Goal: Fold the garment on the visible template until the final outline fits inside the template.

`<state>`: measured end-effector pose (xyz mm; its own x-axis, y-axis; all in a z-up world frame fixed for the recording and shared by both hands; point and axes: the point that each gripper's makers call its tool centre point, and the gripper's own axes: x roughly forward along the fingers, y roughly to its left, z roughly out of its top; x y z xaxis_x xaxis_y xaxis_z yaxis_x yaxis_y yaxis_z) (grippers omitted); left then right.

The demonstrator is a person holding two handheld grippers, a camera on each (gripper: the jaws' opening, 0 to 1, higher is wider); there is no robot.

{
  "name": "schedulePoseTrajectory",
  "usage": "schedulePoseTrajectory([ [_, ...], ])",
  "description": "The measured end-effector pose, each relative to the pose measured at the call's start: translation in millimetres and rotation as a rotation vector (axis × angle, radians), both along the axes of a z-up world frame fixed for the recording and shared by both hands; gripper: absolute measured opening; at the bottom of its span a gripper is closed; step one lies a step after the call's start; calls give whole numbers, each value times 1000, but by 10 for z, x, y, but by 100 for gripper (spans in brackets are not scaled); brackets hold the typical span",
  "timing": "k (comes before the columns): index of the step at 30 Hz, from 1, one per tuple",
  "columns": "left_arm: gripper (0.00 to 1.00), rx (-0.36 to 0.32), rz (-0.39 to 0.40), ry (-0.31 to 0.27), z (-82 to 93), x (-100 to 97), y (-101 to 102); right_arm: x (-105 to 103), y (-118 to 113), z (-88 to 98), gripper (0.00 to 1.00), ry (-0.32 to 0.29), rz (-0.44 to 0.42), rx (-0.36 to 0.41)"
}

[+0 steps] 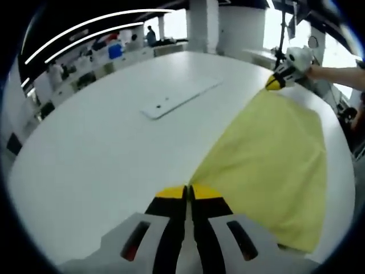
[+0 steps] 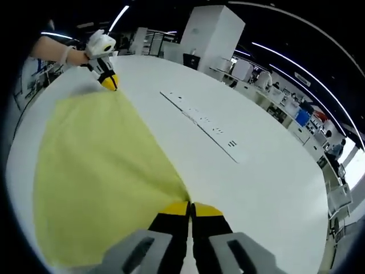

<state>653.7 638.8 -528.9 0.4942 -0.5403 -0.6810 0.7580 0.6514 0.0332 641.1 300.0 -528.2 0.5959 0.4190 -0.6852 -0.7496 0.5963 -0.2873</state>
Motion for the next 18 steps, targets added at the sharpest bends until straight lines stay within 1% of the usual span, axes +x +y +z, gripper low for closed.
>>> schedulePoseTrajectory([
  [7, 1, -18, 6, -10, -1, -40, -29, 22, 12, -34, 0, 18, -22, 23],
  [9, 1, -19, -1, -14, -4, -17, -19, 28, 6, -30, 0, 17, -23, 28],
  [14, 1, -23, 2, -9, -3, -6, -9, 63, 1, -17, 1, 25, -60, 70],
  [16, 4, -22, -3, -10, -3, 7, 7, 68, -9, 0, 3, 18, -59, 66],
  [18, 11, -29, -11, -12, 19, -9, 9, 79, -21, 60, 7, 12, -65, 84],
])
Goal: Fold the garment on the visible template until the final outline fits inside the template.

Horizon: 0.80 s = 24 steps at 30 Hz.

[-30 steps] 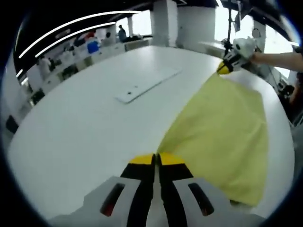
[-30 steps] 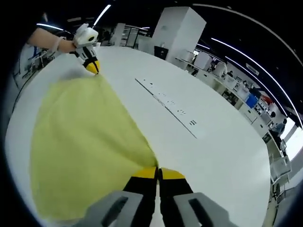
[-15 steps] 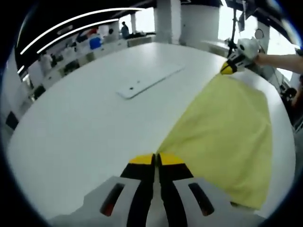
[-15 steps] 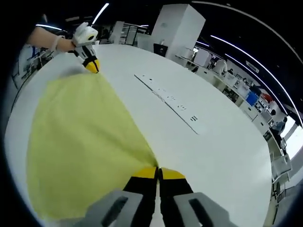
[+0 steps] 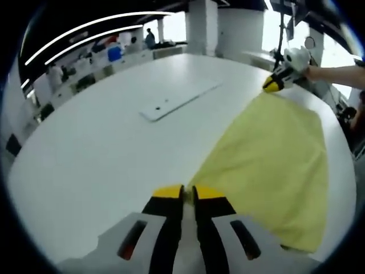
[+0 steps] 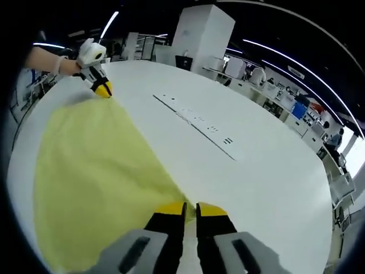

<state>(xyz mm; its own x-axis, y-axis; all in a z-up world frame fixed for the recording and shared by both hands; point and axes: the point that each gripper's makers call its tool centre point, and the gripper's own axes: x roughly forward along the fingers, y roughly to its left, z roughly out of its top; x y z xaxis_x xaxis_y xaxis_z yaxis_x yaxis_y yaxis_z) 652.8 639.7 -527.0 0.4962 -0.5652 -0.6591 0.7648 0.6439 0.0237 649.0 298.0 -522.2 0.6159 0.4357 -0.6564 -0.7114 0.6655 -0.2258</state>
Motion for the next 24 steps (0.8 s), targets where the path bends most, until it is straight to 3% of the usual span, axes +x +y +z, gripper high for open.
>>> schedulePoseTrajectory([
  [4, 30, -5, -32, -27, 82, -77, -51, -14, -3, 99, 13, -10, 0, 26],
  [10, 41, -52, -53, -33, 206, -80, -91, -145, 69, 205, 27, -7, 2, 99],
  [16, 52, -92, -93, -51, 393, -233, -193, -325, 231, 330, 52, 18, 37, 192],
  [18, 54, -105, -112, -54, 472, -378, -244, -358, 261, 354, 55, 18, 46, 204],
  [24, 62, -110, -155, -43, 545, -502, -295, -601, 342, 412, 64, 44, 75, 232],
])
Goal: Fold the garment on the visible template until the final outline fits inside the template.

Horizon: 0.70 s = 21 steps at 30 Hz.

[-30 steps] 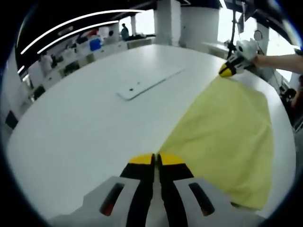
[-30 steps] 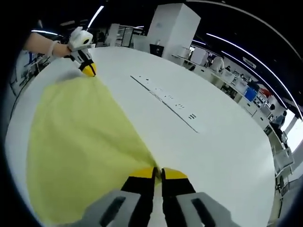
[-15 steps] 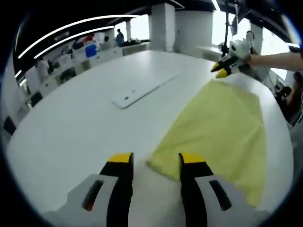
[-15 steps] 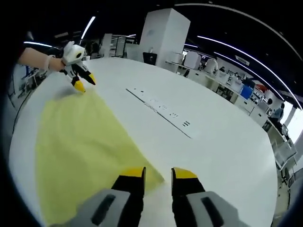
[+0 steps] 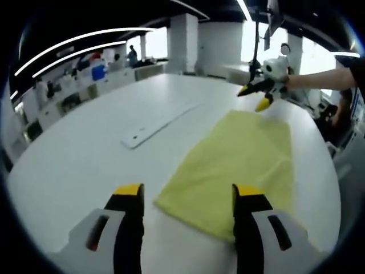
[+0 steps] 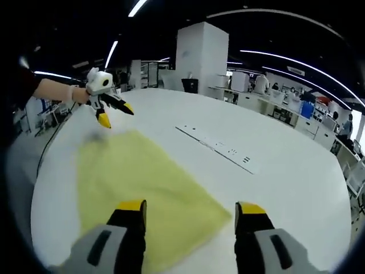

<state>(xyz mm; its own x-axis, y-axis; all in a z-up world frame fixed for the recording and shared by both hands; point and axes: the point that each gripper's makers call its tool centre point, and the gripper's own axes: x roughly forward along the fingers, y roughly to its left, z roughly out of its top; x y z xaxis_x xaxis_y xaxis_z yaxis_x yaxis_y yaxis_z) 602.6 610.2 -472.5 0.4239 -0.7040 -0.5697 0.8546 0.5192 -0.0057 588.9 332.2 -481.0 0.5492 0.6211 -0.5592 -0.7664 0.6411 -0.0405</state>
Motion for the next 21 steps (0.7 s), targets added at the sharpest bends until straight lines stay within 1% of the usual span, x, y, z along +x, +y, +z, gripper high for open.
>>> schedulePoseTrajectory([
  [2, 65, 2, -13, -2, 47, -91, -8, -39, 6, 17, 67, -1, 9, 0],
  [3, 66, 1, -17, 0, 60, -119, -3, -95, 10, 36, 69, 2, 15, 4],
  [4, 68, -1, -20, 2, 64, -135, -1, -108, 7, 40, 70, 8, 14, 5],
  [7, 73, 11, -27, 19, 44, -185, 57, -173, -1, 56, 76, 19, 15, 7],
  [10, 78, 20, -30, 37, 30, -347, 70, -269, -25, 65, 80, 32, 16, 2],
  [12, 82, 19, -25, 56, 14, -398, 112, -294, -52, 61, 82, 42, 17, -1],
  [15, 82, 19, -25, 49, 21, -474, 154, -353, -75, 71, 85, 48, 8, -5],
  [17, 83, 3, -17, 52, 32, -509, 166, -328, -118, 59, 85, 51, 3, -1],
  [19, 82, -17, -4, 51, 49, -563, 170, -373, -126, 50, 85, 55, -3, -9],
  [21, 81, -23, 4, 52, 48, -621, 177, -437, -146, 50, 85, 56, -8, -11],
])
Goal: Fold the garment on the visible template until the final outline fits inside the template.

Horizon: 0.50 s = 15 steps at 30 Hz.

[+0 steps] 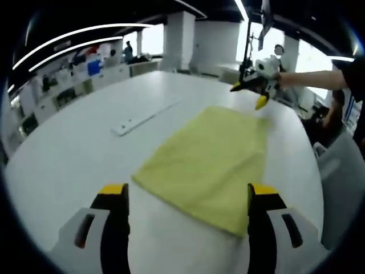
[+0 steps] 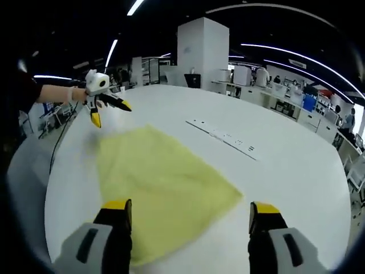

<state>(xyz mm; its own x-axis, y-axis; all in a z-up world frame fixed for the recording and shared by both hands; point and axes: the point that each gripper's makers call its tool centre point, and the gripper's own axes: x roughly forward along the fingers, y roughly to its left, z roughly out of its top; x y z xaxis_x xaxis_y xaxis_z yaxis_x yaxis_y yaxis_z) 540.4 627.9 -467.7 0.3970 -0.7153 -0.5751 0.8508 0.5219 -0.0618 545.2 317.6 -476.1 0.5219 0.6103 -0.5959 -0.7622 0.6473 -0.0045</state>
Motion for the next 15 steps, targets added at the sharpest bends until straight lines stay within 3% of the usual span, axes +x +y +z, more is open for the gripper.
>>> schedulePoseTrajectory([
  [15, 75, -42, 30, 5, -8, -353, 134, -410, -128, -64, 81, 19, -22, 16],
])
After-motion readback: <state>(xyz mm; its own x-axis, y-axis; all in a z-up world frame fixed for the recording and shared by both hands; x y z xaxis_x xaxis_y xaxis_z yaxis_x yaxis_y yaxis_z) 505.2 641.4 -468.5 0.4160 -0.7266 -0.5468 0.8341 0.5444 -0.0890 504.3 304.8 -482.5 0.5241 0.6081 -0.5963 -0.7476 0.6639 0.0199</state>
